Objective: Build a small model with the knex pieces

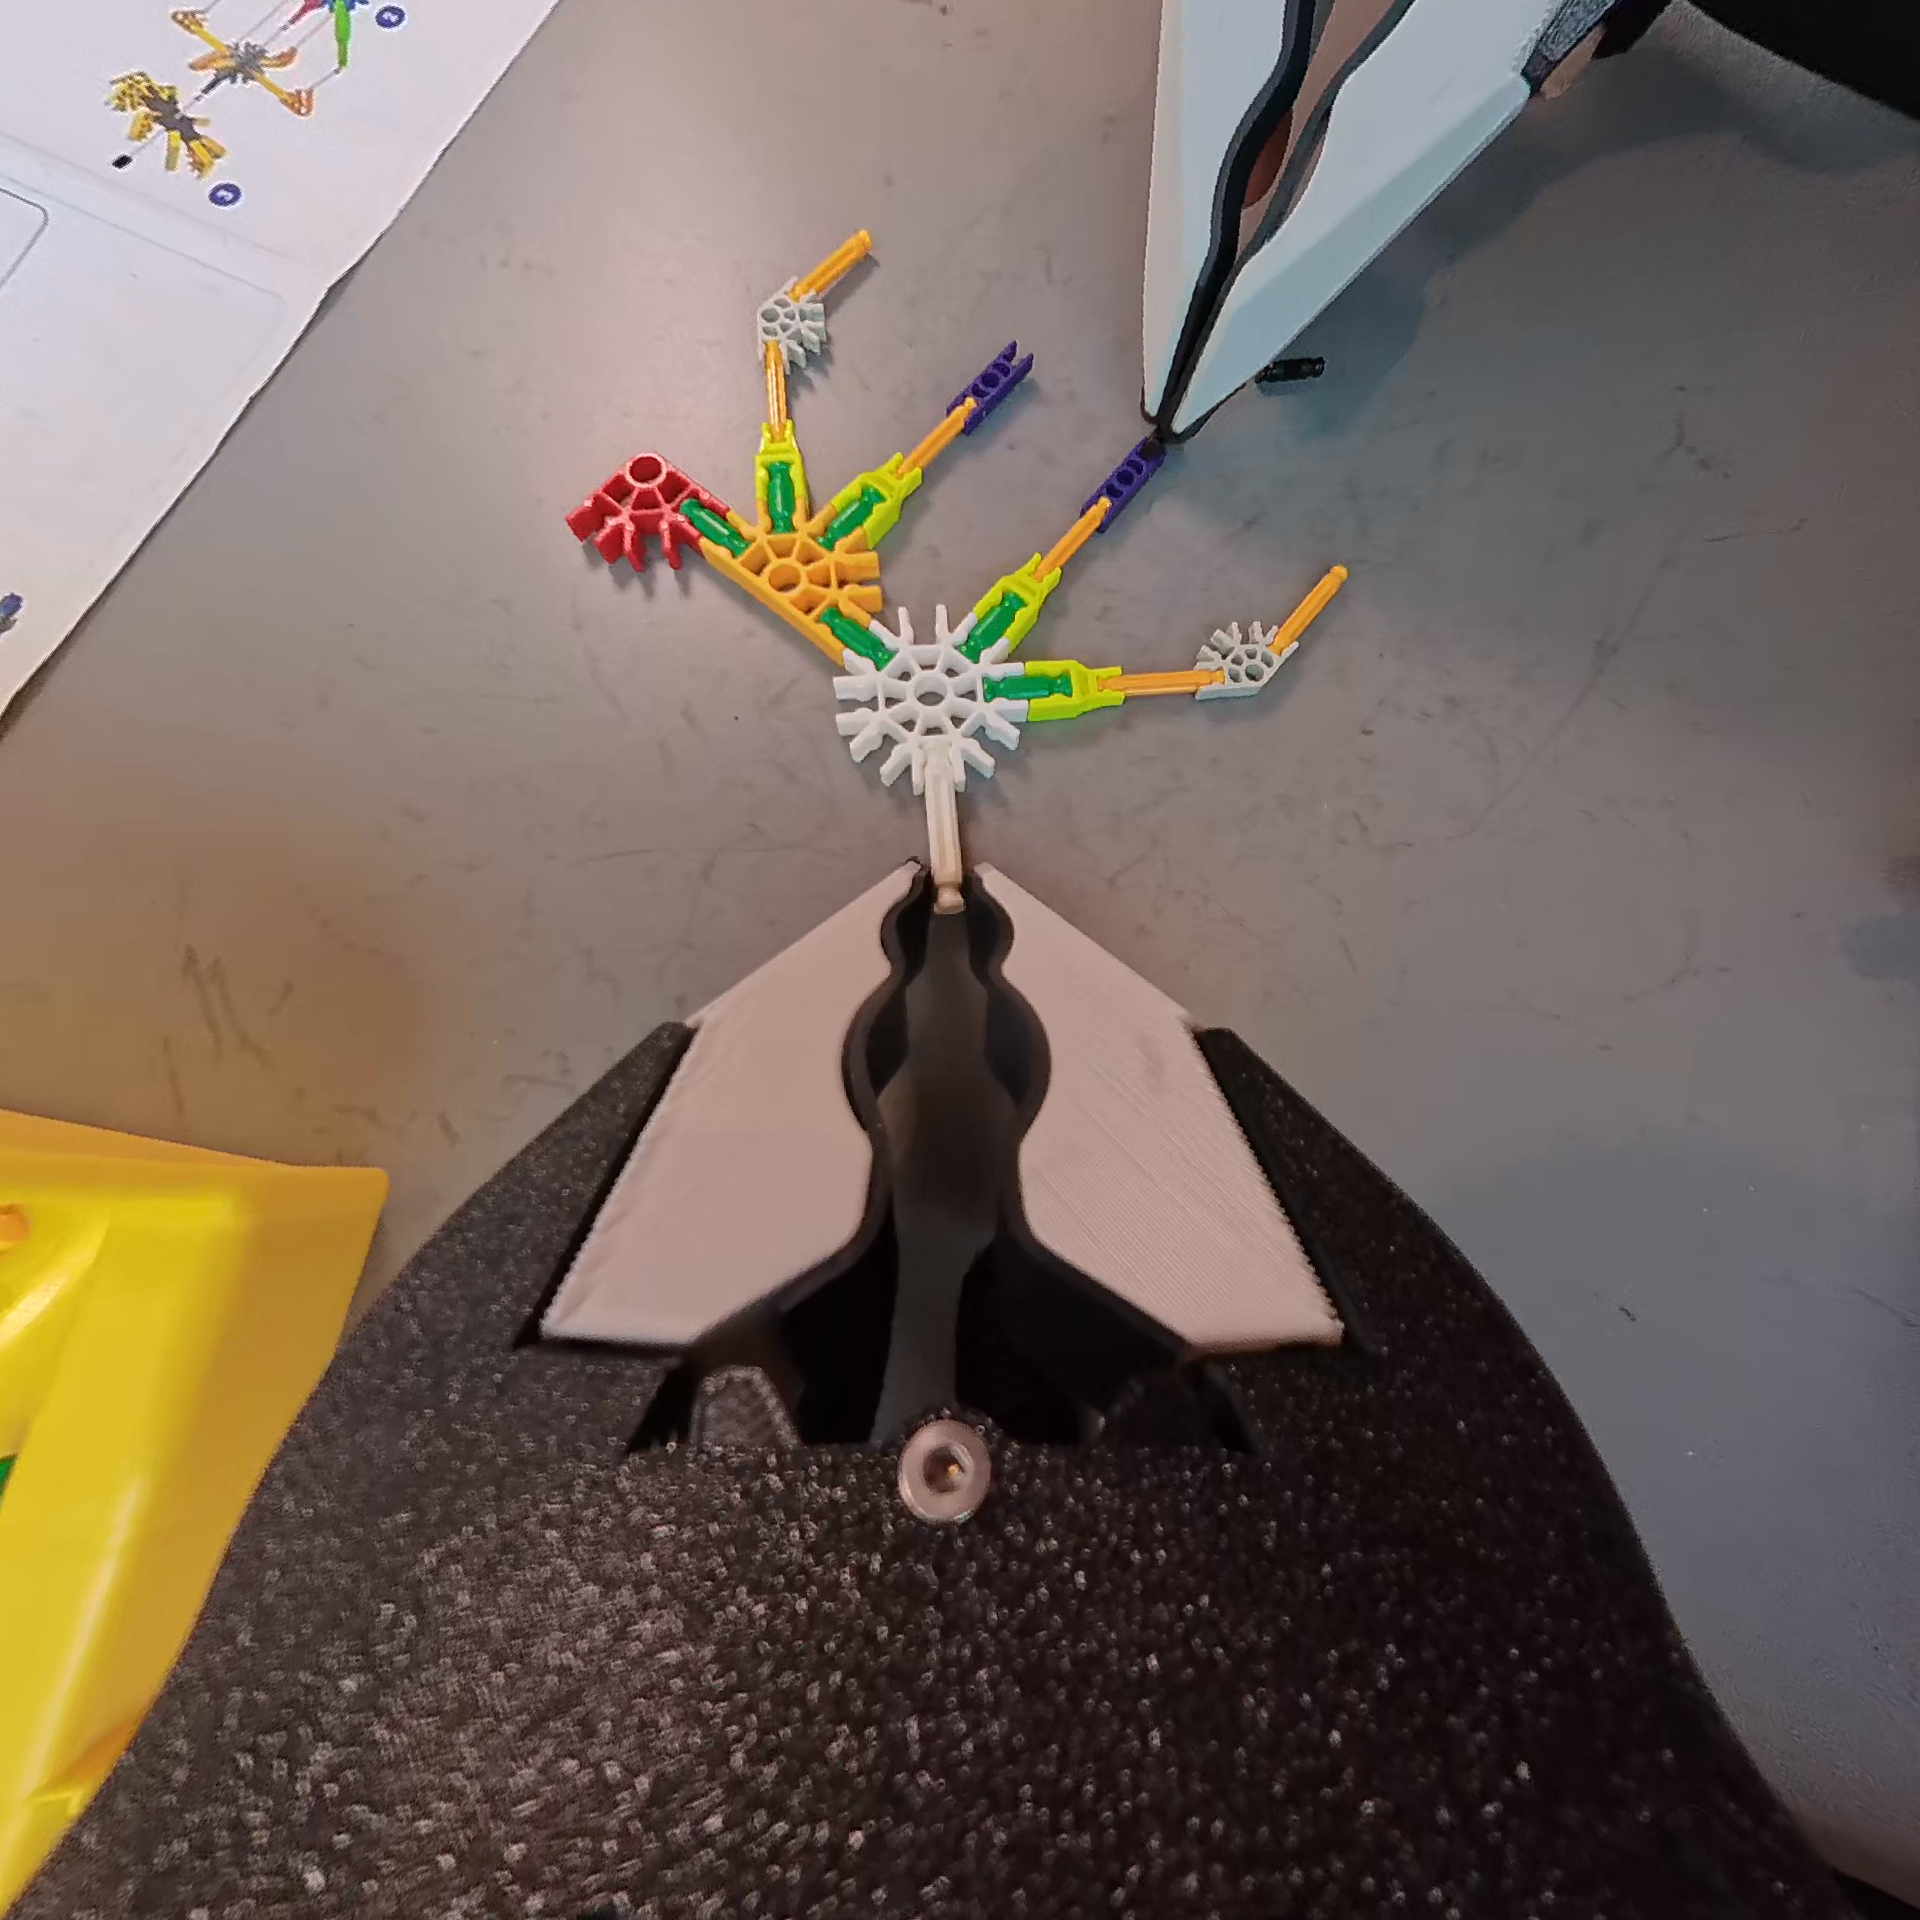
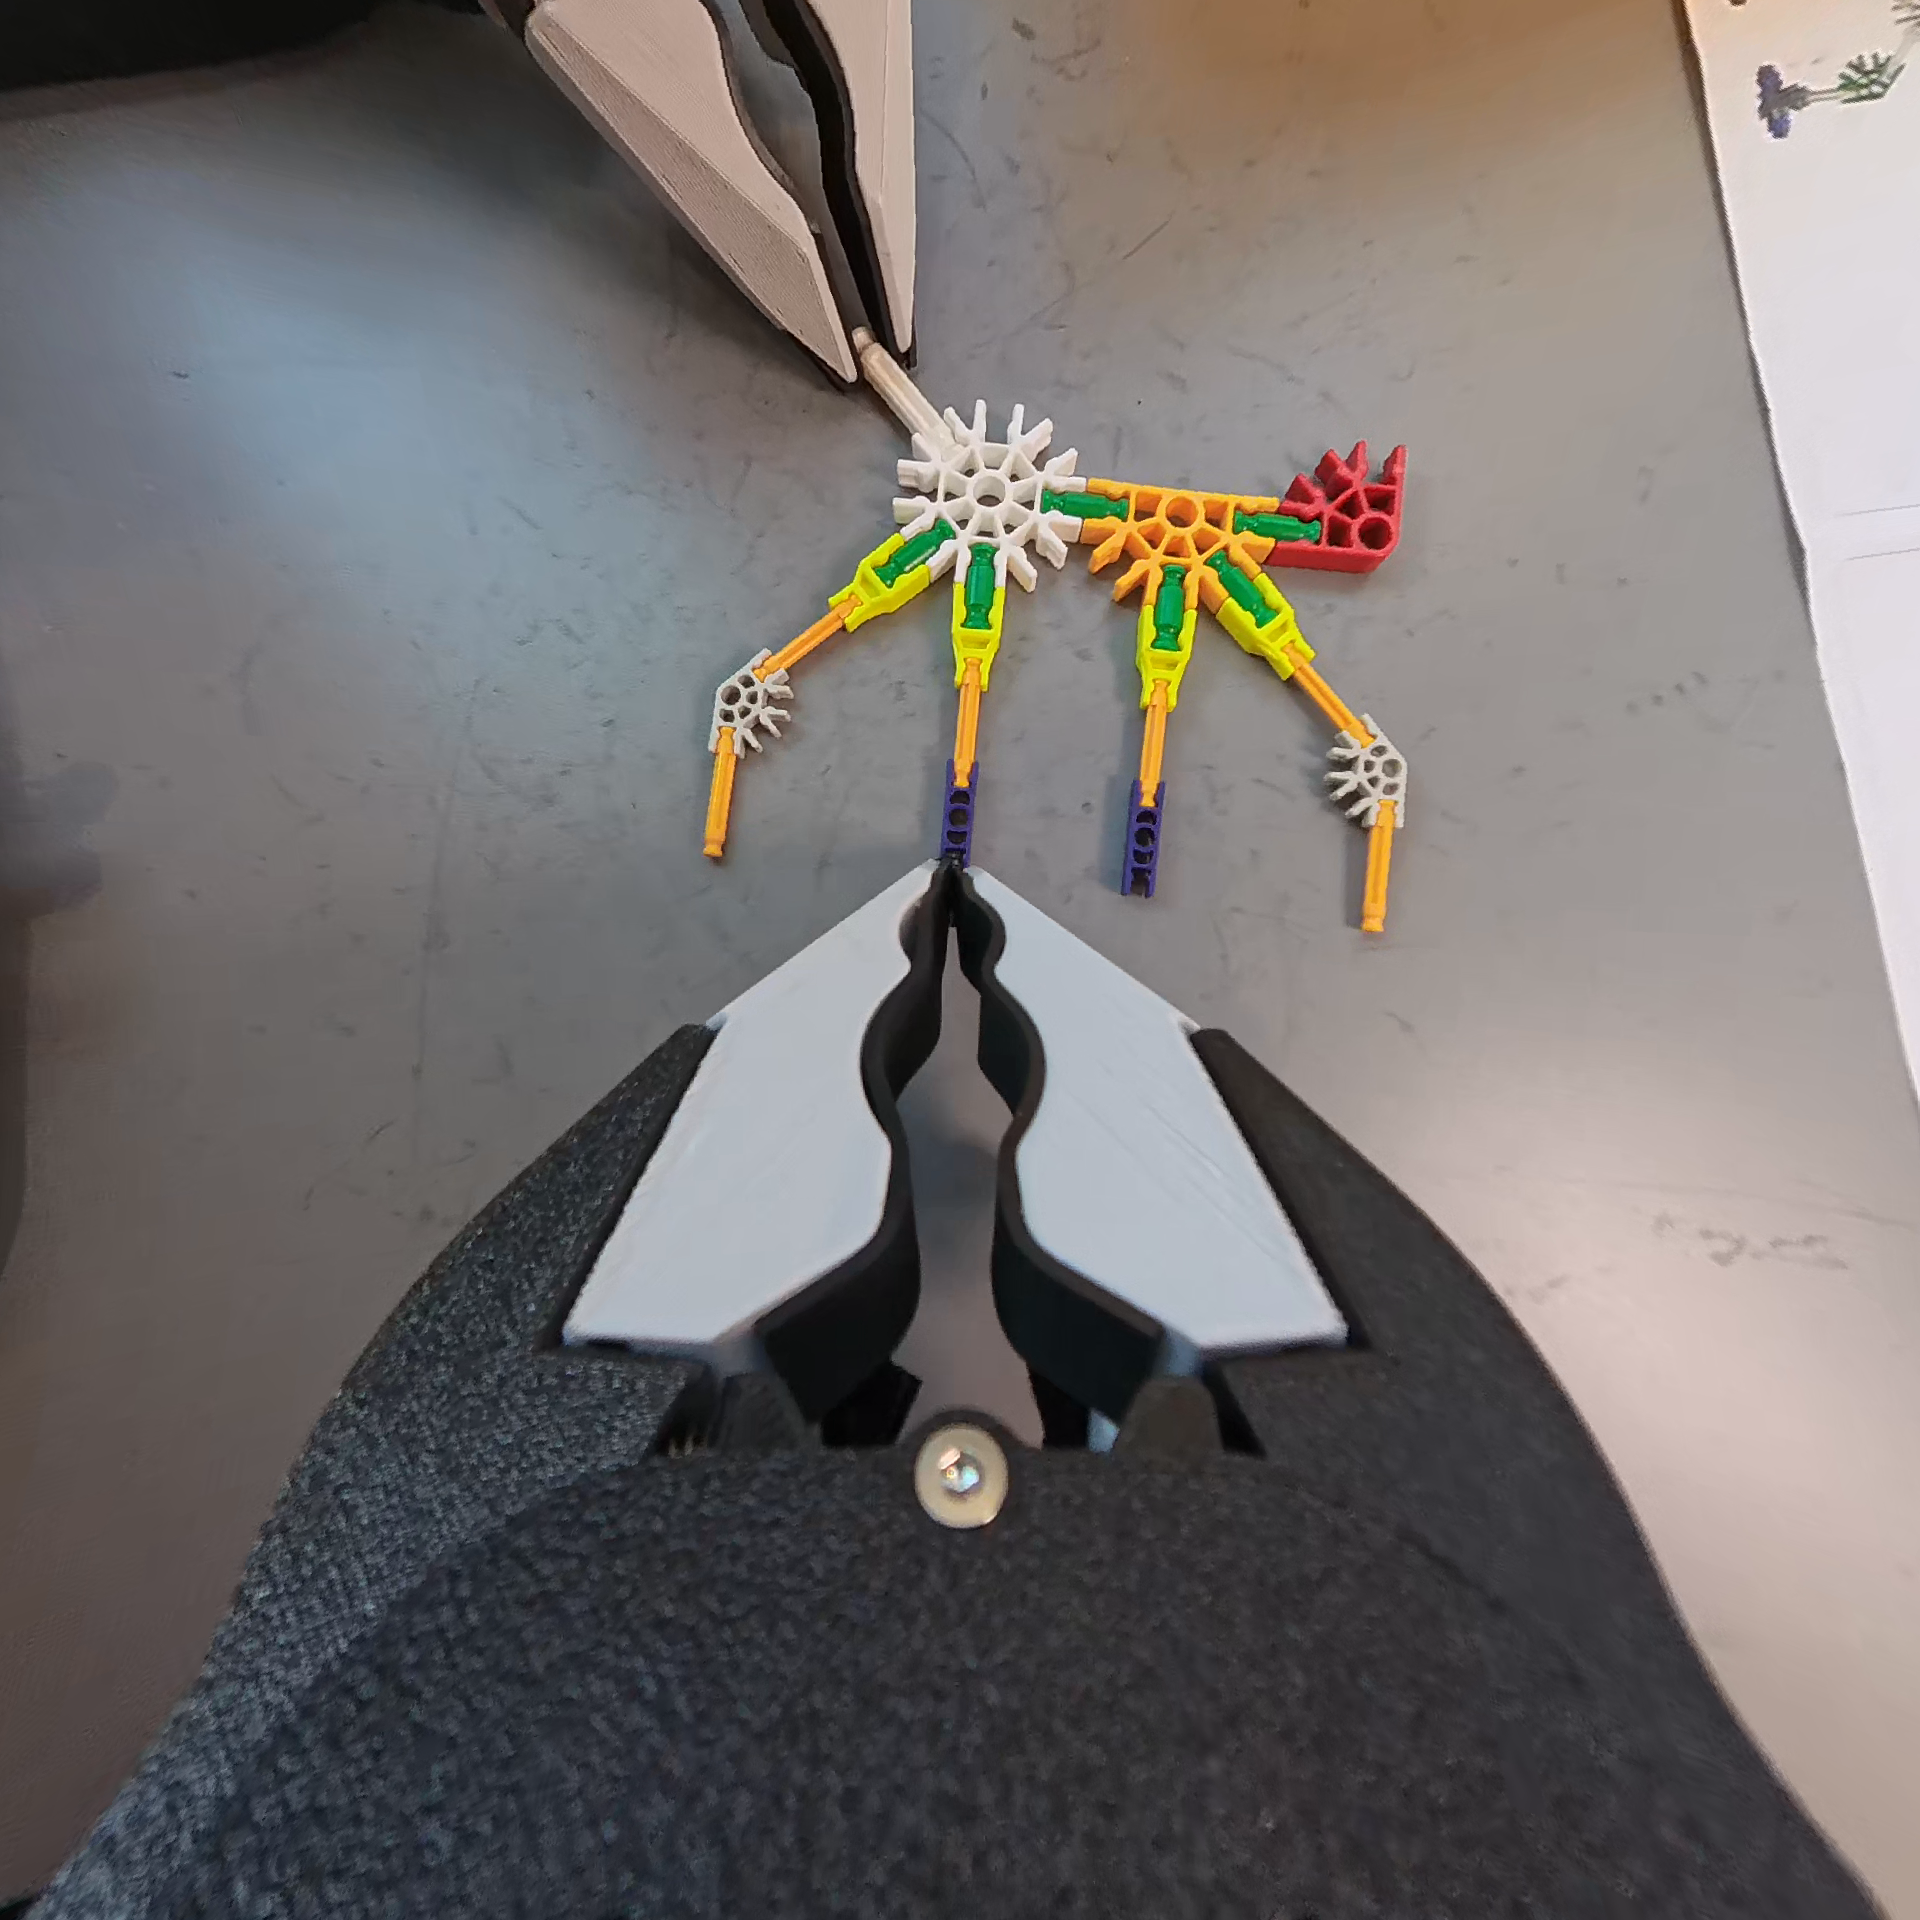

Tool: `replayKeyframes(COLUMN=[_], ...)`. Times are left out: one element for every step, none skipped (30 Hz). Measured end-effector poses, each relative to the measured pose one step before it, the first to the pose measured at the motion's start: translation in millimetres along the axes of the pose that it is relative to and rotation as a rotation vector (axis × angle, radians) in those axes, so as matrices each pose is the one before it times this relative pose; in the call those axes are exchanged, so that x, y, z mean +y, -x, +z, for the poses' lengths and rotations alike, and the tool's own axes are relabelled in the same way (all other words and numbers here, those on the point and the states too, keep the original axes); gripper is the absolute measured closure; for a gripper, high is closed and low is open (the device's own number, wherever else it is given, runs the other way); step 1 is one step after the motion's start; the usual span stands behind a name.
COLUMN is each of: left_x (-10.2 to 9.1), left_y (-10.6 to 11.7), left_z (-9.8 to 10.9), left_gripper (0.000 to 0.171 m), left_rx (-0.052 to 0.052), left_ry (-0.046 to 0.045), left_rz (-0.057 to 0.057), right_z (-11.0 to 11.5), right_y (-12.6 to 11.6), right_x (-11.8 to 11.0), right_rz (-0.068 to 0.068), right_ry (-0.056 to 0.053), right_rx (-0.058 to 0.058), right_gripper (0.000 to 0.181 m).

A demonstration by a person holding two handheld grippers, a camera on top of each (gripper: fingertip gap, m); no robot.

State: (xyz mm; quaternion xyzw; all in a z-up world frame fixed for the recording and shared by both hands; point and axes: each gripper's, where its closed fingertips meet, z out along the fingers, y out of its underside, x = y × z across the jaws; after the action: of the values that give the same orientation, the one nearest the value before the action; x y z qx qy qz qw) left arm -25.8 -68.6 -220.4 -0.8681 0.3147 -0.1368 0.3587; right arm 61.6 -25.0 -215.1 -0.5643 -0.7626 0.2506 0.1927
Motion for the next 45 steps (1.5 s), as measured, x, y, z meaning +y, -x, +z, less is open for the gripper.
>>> replayKeyframes(left_x=[-0.39,-0.04,0.16,0.0,-0.06,0.0,0.2,0.14,0.07,-0.06,-0.13,-0.1,-0.06,0.01,0.02,0.06,0.0,-0.02,-0.08,-0.05,0.01,0.0,0.1,0.07,0.18,0.37,0.29,0.13,-0.05,0.01,0.01,0.02,-0.02,-0.01,0.02,0.0,0.03,0.1,0.01,0.0,0.07,0.0,0.02,0.03,0.04], left_y=[0.07,0.27,0.13,-0.04,-0.01,-0.19,-0.3,-0.3,-0.21,-0.11,-0.08,-0.12,-0.12,0.06,0.0,0.02,-0.01,-0.17,0.0,-0.14,-0.1,-0.09,-0.13,-0.15,0.03,0.22,0.26,-0.01,-0.44,-0.14,-0.08,-0.05,-0.12,-0.01,-0.1,-0.02,-0.15,-0.11,-0.16,0.01,-0.02,0.12,0.01,0.06,-0.01], left_z=[-0.33,-0.27,-0.13,0.0,-0.08,0.02,0.13,0.21,0.25,0.19,0.28,0.2,0.17,0.02,-0.09,0.08,0.05,0.08,0.11,0.1,0.02,0.05,-0.13,-0.18,-0.13,-0.2,-0.32,-0.24,0.02,0.01,0.01,0.01,-0.1,0.01,-0.03,-0.02,-0.04,-0.1,-0.01,0.0,0.05,-0.04,-0.06,-0.07,0.08], left_gripper=[0.165,0.165,0.165,0.165,0.165,0.165,0.165,0.165,0.165,0.165,0.165,0.165,0.165,0.165,0.165,0.165,0.165,0.165,0.165,0.165,0.165,0.165,0.165,0.165,0.165,0.165,0.165,0.165,0.165,0.165,0.165,0.165,0.165,0.165,0.165,0.165,0.165,0.165,0.165,0.165,0.165,0.165,0.165,0.165,0.165], left_rx=[-0.0005,-0.0012,-0.0007,0.0002,-0.0004,0.0004,0.0011,0.0011,0.0003,0.0,0.0015,0.0032,0.004,0.0026,0.0015,-0.0003,-0.002,-0.0023,-0.0017,-0.0009,-0.0003,0.0,-0.0006,-0.0015,-0.0024,-0.0031,-0.0011,0.0011,0.003,-0.0001,-0.0009,-0.0005,0.0003,0.0011,0.0018,0.0021,0.0016,0.0011,0.0003,-0.0001,0.0002,0.0003,0.0002,0.0001,0.0], left_ry=[-0.0022,-0.00028,0.0004,0.0,-0.00001,0.00028,0.00064,0.00092,0.00047,-0.00032,-0.00179,-0.00252,-0.00212,-0.00112,-0.00069,-0.00012,0.00046,0.00056,0.00031,0.00052,0.00034,0.00061,0.00137,0.00228,0.00255,0.00247,0.00151,0.00048,-0.00033,0.00036,0.00028,0.00042,0.00033,-0.00002,-0.0001,-0.0002,-0.00009,0.00002,0.00004,-0.00001,-0.00033,-0.00061,-0.00052,-0.0004,-0.00018], left_rz=[-0.0003,0.0002,0.0002,-0.0001,0.001,0.0012,0.001,0.0012,0.0007,0.0007,-0.0021,-0.0047,-0.005,-0.0033,-0.0024,-0.0004,0.002,0.0022,0.0019,0.0015,0.0011,0.0008,0.002,0.0042,0.005,0.003,0.0003,-0.0012,-0.0004,0.0008,0.0021,0.0013,0.0008,-0.0001,-0.0009,-0.0011,-0.0001,0.0005,0.0003,0.0,-0.001,-0.0018,-0.0017,-0.0011,-0.0002], right_z=[0.52,0.33,0.12,0.08,0.05,0.09,0.03,0.14,0.18,0.18,0.16,0.12,0.33,0.48,0.33,0.47,0.64,0.19,0.02,0.04,0.1,0.02,0.07,0.03,0.06,0.08,-0.13,-0.45,-1.31,-3.26,-5.51,-6.57,-6.29,-4.96,-3.1,-1.35,0.2,1.18,2.03,2.47,2.65,2.32,1.91,1.12,0.22], right_y=[0.08,-0.35,-0.53,-0.06,-0.01,-0.28,-0.14,-0.25,-0.16,-0.09,0.08,0.01,-0.27,-0.53,-0.21,-0.11,0.13,0.34,0.18,0.18,0.01,0.05,-0.01,0.06,-0.11,-0.46,-0.51,-0.59,0.23,2.24,0.65,-0.06,-1.31,-2.31,1.22,4.01,3.06,2.17,1.49,0.87,0.66,0.15,-0.89,-1.57,-0.49], right_x=[-0.7,-0.32,-0.13,-0.03,0.07,0.1,0.23,0.29,0.21,0.21,0.32,0.2,-0.16,-0.3,-0.28,-0.41,-0.67,0.36,0.18,0.04,0.12,0.11,-0.05,-0.19,-0.38,-1.02,-0.6,0.14,0.97,1.34,0.32,1.29,3.83,4.67,5.24,5.49,4.4,3.71,2.96,2.75,1.97,1.42,1.51,0.52,-0.7], right_rz=[0.0031,0.0025,0.0024,0.0021,0.0017,0.0061,0.007,0.0069,0.0097,0.0128,0.0132,0.0072,-0.0058,-0.0142,-0.0131,-0.0124,-0.0109,-0.0164,-0.0212,-0.0205,-0.0192,-0.0127,-0.0101,-0.0069,-0.0015,0.0045,0.0039,0.0148,0.0291,0.0401,0.0542,0.048,0.0359,0.0297,0.0282,0.0273,0.0226,0.0169,0.0149,0.0138,0.0114,0.015,0.0153,0.0091,0.0068], right_ry=[-0.0004,0.0025,0.0043,0.0055,0.0072,0.0096,0.0116,0.0146,0.0165,0.0217,0.0275,0.0328,0.0353,0.036,0.0371,0.036,0.0315,0.0367,0.0344,0.0324,0.0288,0.0235,0.0174,0.0099,-0.0021,-0.0193,-0.0328,-0.0425,-0.0462,-0.0493,-0.0571,-0.0495,-0.0315,-0.0232,-0.0153,-0.0092,-0.0091,-0.0074,-0.0058,-0.0025,-0.0032,-0.0042,-0.0019,-0.0082,-0.0144], right_rx=[-0.0045,-0.0011,0.0002,-0.0012,-0.0006,-0.0002,-0.0018,-0.002,-0.0048,-0.0067,-0.0091,-0.0094,-0.0031,0.0047,0.0038,0.0023,0.0002,0.0015,0.0042,0.0053,0.0039,0.0004,-0.0004,0.0004,0.003,0.0072,0.0091,0.0082,-0.0008,-0.0157,-0.0069,-0.0011,0.0132,0.0271,0.0106,-0.0027,0.0061,0.0119,0.0139,0.0144,0.0132,0.0146,0.0188,0.0214,0.0104], right_gripper=[0.181,0.181,0.181,0.181,0.181,0.181,0.181,0.181,0.181,0.181,0.181,0.181,0.181,0.181,0.181,0.181,0.181,0.181,0.181,0.181,0.181,0.181,0.181,0.181,0.181,0.181,0.181,0.181,0.179,0.176,0.174,0.174,0.173,0.173,0.173,0.171,0.169,0.167,0.166,0.165,0.165,0.165,0.165,0.168,0.17])
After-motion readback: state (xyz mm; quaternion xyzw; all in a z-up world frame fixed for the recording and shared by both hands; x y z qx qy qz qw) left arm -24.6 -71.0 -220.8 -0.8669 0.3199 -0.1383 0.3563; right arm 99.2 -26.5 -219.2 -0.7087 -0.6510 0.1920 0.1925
